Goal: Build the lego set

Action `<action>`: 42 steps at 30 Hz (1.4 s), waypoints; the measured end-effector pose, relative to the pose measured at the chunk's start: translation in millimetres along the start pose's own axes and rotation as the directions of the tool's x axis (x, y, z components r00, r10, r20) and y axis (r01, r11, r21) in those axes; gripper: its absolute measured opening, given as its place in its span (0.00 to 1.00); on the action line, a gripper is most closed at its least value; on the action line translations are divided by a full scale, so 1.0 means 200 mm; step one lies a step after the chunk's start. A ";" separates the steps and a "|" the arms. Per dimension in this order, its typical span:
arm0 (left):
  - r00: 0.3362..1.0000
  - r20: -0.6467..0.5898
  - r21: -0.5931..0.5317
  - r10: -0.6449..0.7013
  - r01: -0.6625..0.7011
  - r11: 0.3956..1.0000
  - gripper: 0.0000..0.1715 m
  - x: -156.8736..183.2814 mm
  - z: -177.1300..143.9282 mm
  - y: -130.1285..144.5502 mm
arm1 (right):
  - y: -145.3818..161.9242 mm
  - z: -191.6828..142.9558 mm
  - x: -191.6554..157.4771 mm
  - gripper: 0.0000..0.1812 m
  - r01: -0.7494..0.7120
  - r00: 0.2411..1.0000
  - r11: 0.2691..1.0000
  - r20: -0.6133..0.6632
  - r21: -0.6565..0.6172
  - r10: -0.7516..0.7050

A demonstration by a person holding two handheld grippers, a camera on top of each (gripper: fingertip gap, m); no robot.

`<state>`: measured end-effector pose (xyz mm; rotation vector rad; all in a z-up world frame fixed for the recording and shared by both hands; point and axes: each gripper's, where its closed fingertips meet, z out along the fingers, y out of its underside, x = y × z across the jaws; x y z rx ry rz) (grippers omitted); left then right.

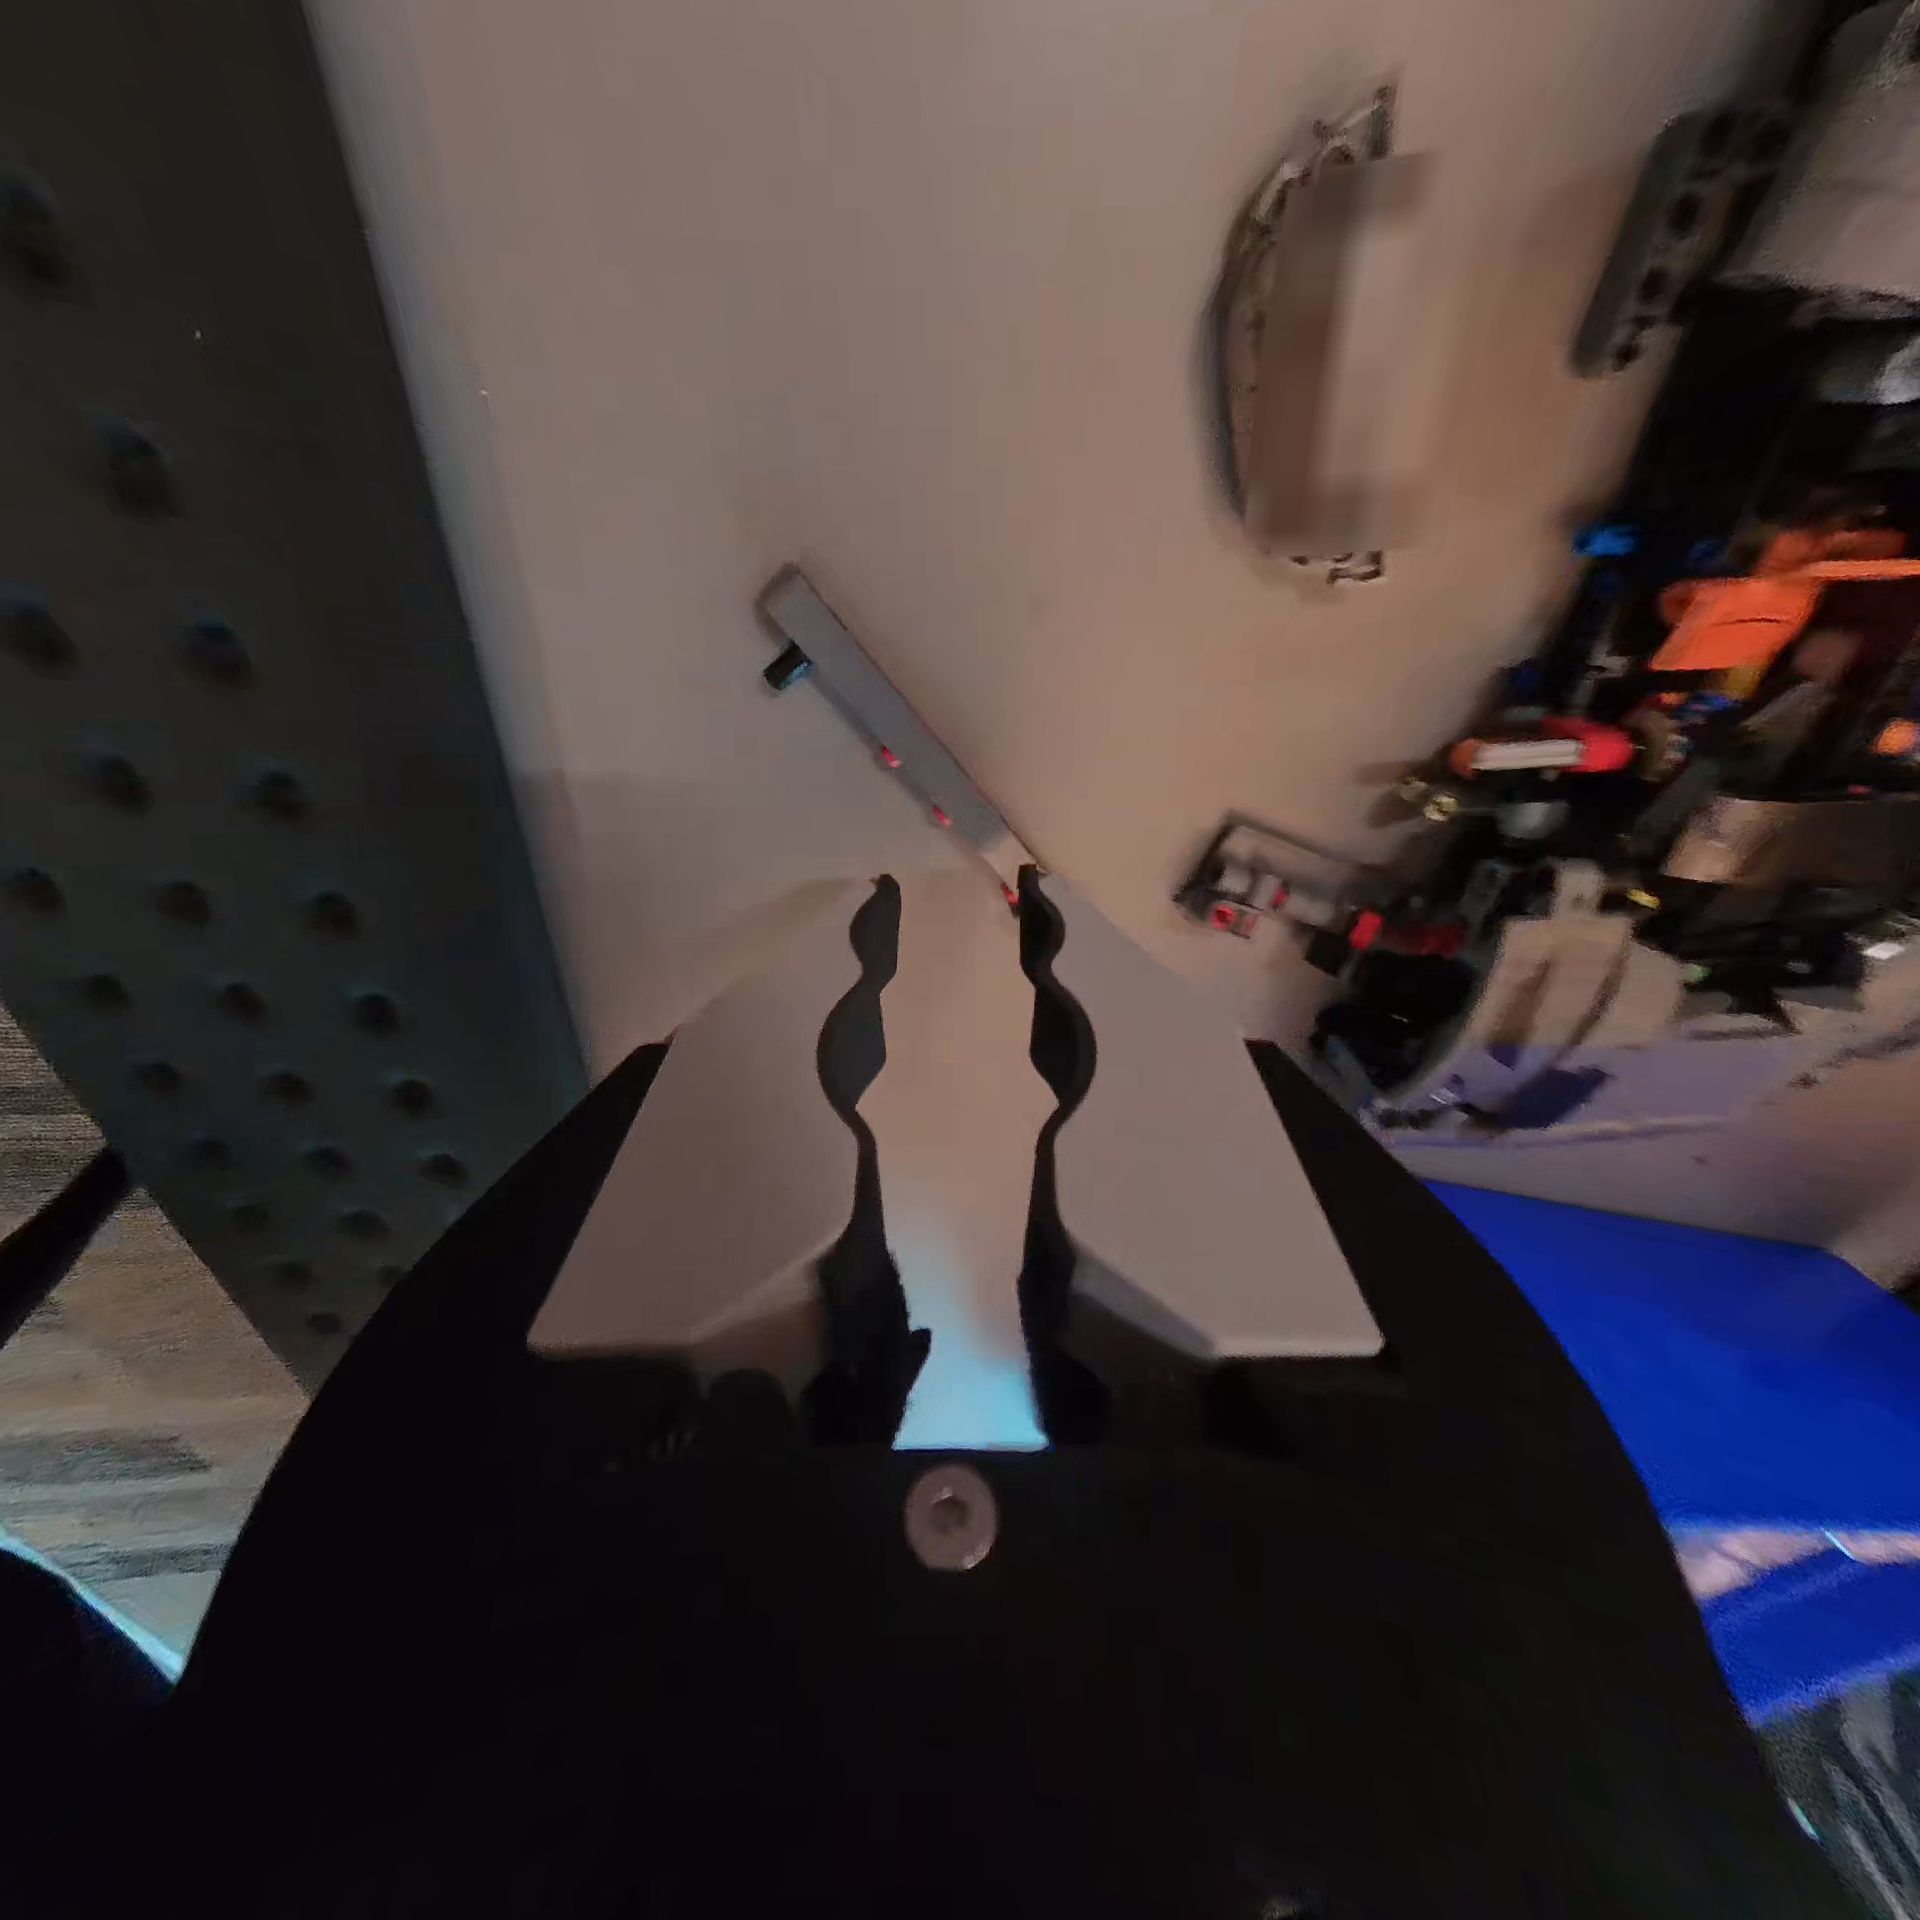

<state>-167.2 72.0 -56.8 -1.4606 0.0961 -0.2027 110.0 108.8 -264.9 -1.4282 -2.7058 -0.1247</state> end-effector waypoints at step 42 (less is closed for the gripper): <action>0.731 -0.679 -0.114 0.065 -0.192 0.975 0.06 0.83 0.06 0.27 | -0.60 -0.74 0.19 0.03 -0.214 0.973 0.287 0.177 0.934 0.150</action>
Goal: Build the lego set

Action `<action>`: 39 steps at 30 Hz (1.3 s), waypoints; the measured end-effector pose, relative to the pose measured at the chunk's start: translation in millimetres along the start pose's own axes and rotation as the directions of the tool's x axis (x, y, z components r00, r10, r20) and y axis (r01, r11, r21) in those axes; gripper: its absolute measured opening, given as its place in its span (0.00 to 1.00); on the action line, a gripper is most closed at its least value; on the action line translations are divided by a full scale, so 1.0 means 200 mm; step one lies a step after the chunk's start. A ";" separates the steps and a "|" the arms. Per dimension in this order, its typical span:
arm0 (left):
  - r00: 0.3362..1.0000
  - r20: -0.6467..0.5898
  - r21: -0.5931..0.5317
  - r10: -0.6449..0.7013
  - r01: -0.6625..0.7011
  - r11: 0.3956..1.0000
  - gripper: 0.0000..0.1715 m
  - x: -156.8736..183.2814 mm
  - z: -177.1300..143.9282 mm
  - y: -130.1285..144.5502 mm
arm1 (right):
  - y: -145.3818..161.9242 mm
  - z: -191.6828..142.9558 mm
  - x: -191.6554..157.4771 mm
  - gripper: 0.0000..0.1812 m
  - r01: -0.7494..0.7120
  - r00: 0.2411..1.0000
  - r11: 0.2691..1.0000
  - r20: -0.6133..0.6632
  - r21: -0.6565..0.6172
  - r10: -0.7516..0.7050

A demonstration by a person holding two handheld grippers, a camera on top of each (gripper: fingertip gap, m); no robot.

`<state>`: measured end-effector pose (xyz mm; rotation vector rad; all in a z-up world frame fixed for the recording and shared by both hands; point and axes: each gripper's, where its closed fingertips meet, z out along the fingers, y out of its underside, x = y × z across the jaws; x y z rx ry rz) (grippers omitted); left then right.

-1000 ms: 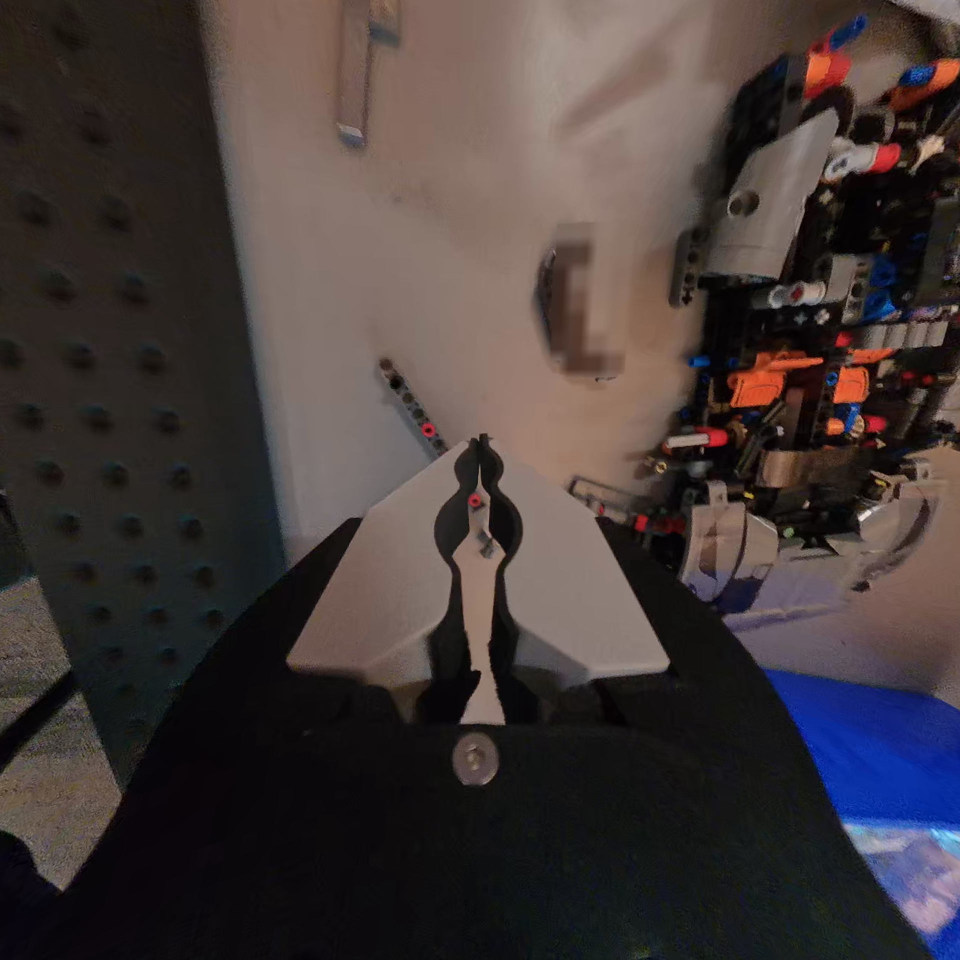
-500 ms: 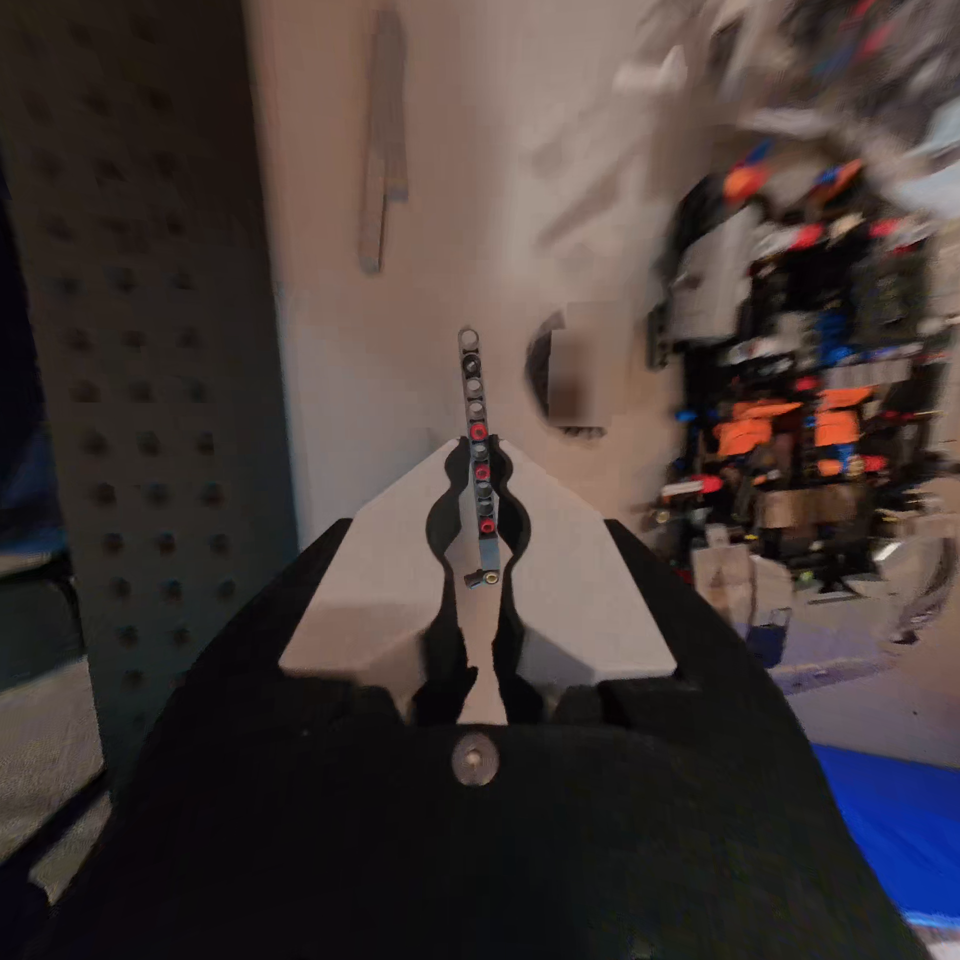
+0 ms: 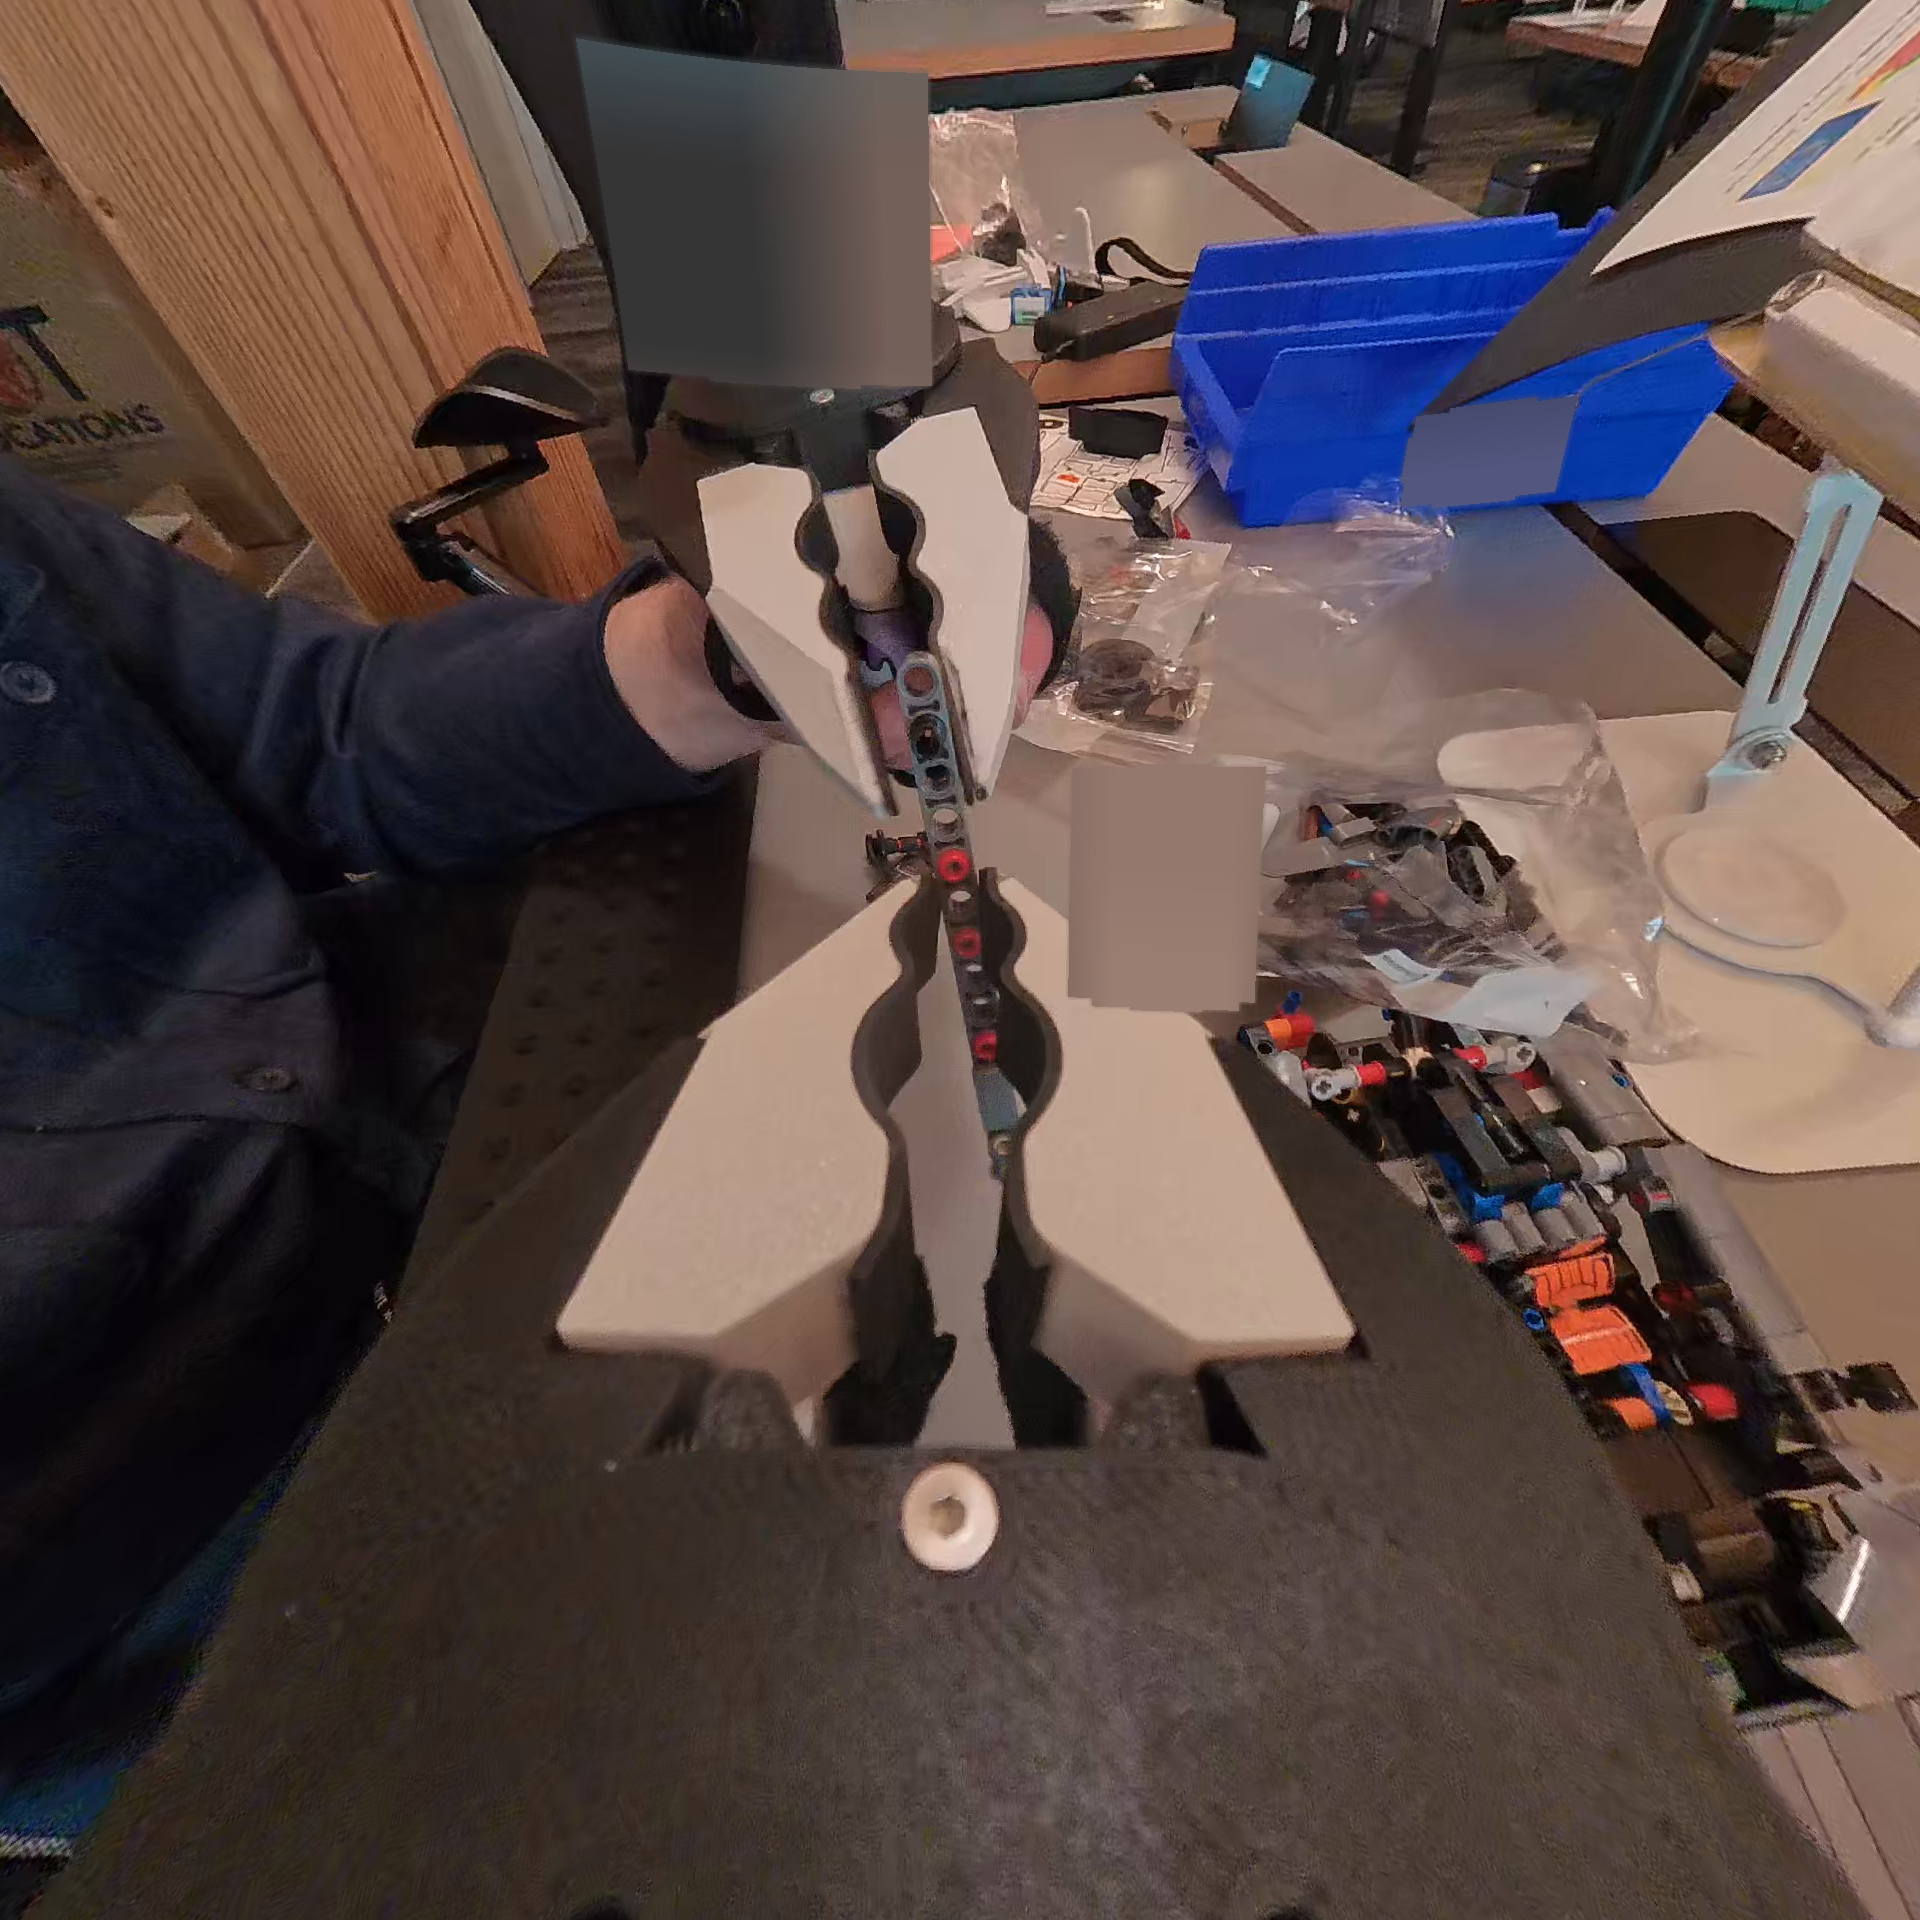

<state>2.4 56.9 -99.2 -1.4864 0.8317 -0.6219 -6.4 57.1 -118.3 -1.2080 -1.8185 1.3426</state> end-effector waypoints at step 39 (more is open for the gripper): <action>0.966 0.096 -0.092 0.241 -0.232 0.968 0.02 0.01 0.03 0.02 | -0.12 -0.03 -0.06 0.01 0.009 0.999 0.989 0.047 0.147 -0.016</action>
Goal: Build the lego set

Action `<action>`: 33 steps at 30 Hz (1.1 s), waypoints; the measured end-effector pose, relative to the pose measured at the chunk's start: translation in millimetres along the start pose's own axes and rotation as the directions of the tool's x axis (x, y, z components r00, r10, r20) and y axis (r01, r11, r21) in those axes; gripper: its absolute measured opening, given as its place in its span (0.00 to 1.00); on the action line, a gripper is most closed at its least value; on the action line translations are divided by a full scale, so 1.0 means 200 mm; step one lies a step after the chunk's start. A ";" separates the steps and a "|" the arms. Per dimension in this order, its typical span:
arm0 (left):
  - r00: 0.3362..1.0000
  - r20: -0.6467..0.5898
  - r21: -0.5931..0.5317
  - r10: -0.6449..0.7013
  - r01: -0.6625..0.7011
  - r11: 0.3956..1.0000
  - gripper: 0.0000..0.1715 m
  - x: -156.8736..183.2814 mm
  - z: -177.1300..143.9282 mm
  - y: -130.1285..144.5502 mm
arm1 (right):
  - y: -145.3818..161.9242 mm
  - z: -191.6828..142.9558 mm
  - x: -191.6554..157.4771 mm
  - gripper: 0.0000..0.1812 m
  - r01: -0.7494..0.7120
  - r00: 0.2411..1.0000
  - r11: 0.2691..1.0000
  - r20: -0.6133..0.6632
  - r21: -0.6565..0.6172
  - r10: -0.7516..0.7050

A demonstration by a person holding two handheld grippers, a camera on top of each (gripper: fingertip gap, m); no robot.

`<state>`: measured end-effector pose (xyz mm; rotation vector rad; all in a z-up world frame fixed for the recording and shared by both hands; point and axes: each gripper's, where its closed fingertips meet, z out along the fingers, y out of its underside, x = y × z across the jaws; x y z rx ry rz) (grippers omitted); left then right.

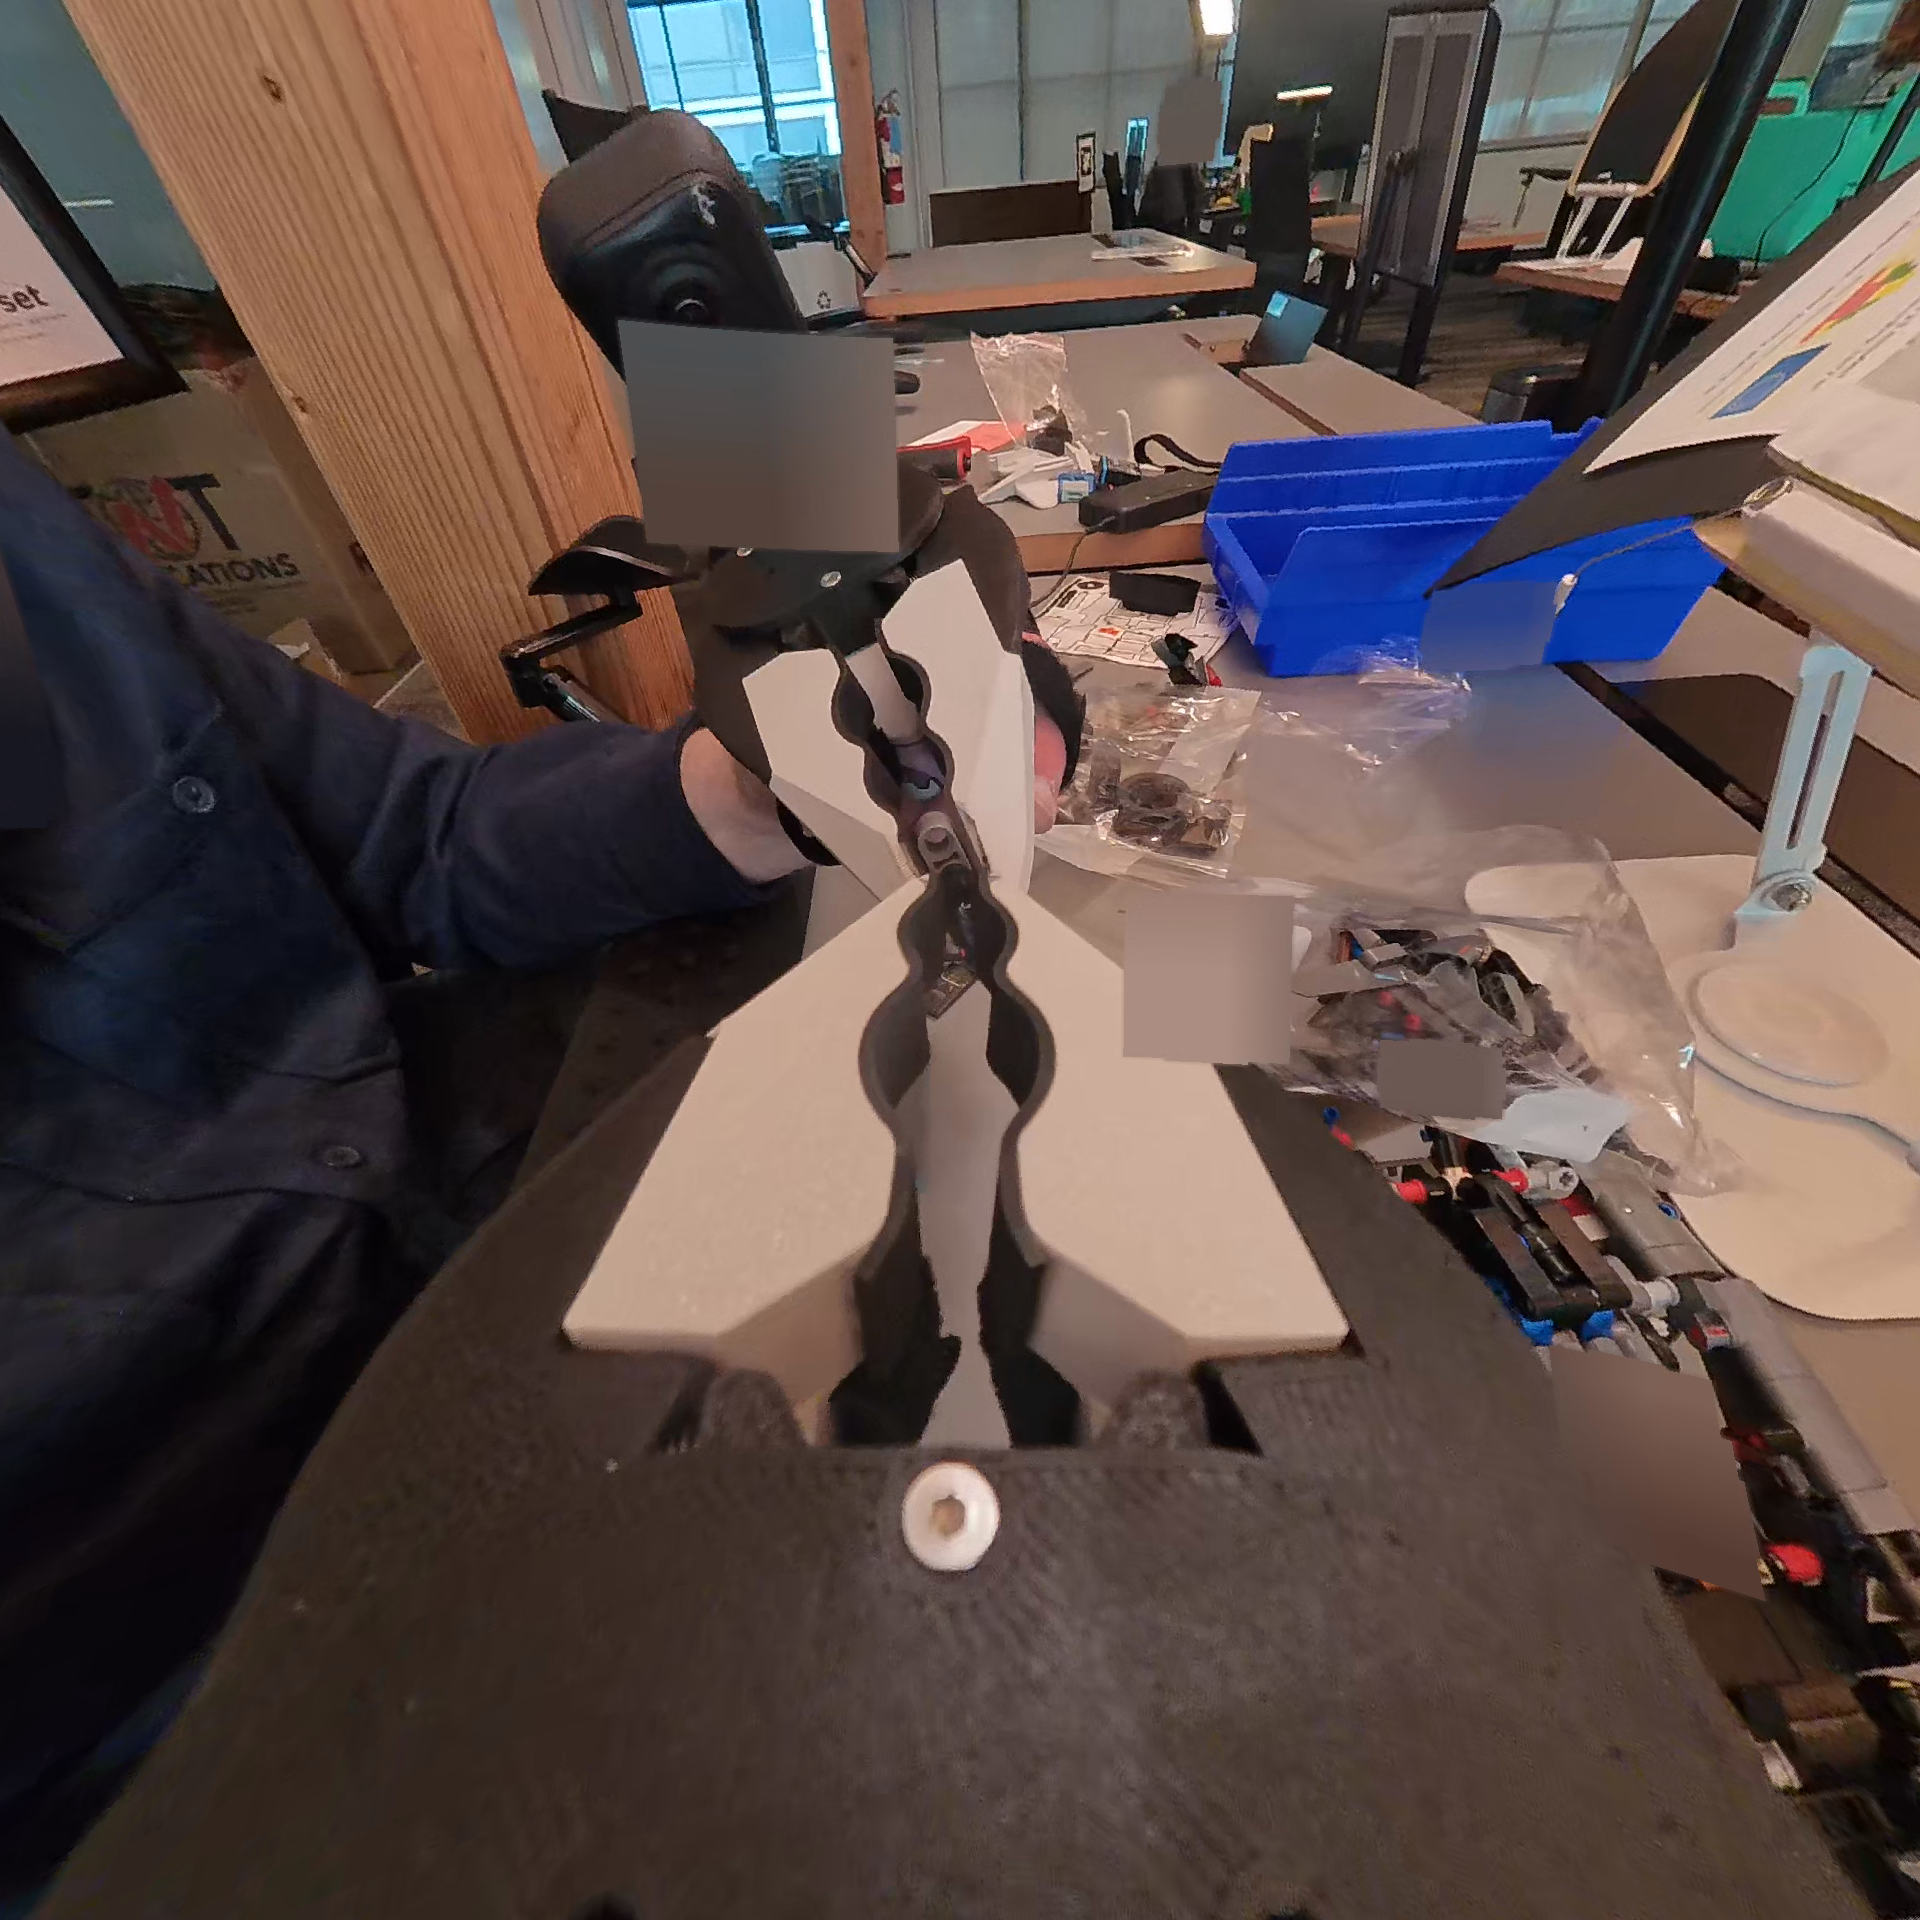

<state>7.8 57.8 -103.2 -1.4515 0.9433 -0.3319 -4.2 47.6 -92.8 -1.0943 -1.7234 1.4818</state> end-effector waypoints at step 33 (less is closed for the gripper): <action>0.966 0.027 0.168 -0.258 0.250 0.954 0.02 -0.25 -0.34 -0.03 | 0.17 0.20 0.51 0.03 0.056 0.935 0.901 -0.293 -0.429 -0.198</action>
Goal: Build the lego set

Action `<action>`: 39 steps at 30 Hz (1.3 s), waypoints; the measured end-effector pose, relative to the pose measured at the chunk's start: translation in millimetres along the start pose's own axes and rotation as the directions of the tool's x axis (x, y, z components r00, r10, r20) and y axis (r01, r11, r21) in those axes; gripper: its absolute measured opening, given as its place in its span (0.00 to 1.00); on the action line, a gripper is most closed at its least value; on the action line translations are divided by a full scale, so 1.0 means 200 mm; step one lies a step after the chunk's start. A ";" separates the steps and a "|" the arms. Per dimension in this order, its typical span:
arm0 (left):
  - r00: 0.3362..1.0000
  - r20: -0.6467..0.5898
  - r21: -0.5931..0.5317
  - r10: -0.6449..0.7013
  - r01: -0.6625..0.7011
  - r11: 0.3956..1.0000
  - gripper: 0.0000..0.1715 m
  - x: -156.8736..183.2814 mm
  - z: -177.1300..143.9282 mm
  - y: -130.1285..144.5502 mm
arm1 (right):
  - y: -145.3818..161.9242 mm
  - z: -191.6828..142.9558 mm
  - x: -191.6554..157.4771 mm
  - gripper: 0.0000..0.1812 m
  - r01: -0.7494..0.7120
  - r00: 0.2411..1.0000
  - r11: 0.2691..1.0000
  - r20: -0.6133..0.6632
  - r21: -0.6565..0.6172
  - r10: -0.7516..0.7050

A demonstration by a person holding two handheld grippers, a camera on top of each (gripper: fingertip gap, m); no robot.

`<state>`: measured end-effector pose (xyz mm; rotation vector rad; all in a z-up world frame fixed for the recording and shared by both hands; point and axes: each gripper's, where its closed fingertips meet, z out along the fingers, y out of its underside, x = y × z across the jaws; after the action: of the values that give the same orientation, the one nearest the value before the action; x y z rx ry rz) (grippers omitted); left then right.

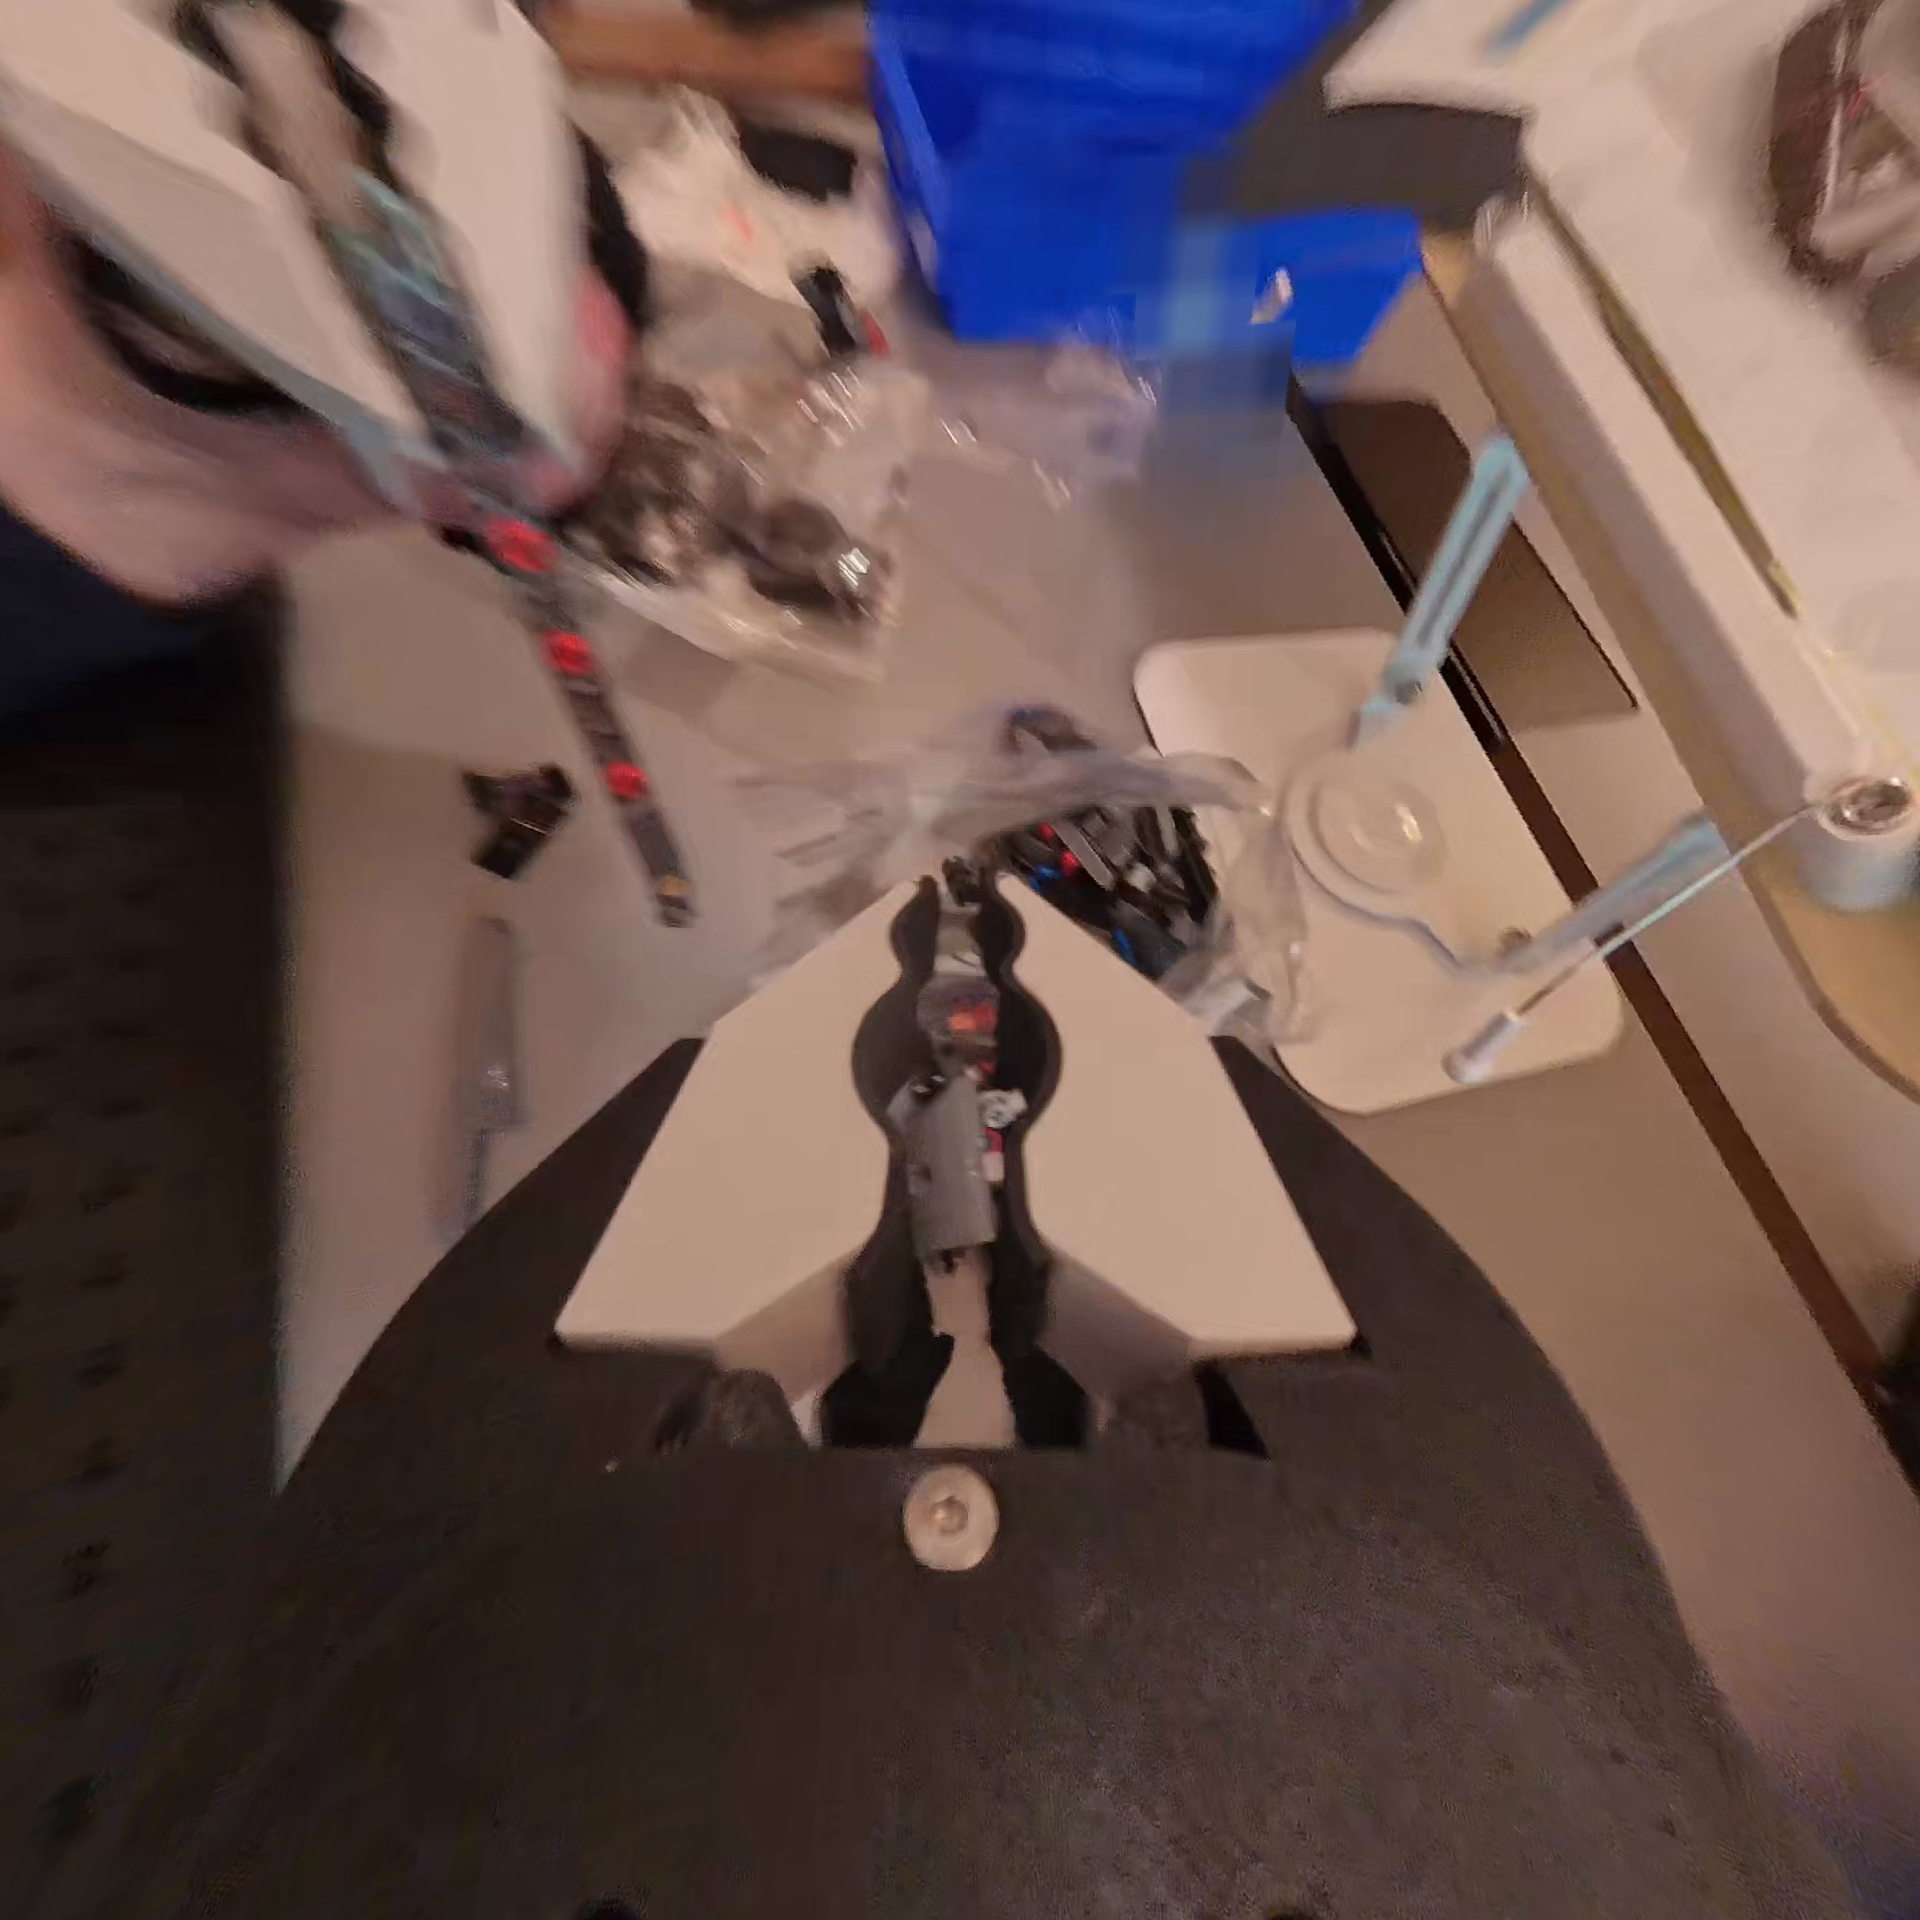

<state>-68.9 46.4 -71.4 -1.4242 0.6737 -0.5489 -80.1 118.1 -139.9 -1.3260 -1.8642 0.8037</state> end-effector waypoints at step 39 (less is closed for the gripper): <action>0.979 -0.143 -0.018 -0.148 0.147 0.989 0.03 0.07 0.11 0.07 | -0.20 -0.17 -0.35 0.03 -0.195 0.904 0.928 0.425 0.318 0.044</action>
<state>-43.6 52.2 -85.3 -1.4592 0.6881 -0.7722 -56.9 42.3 -101.3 -1.1061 -1.8341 1.5081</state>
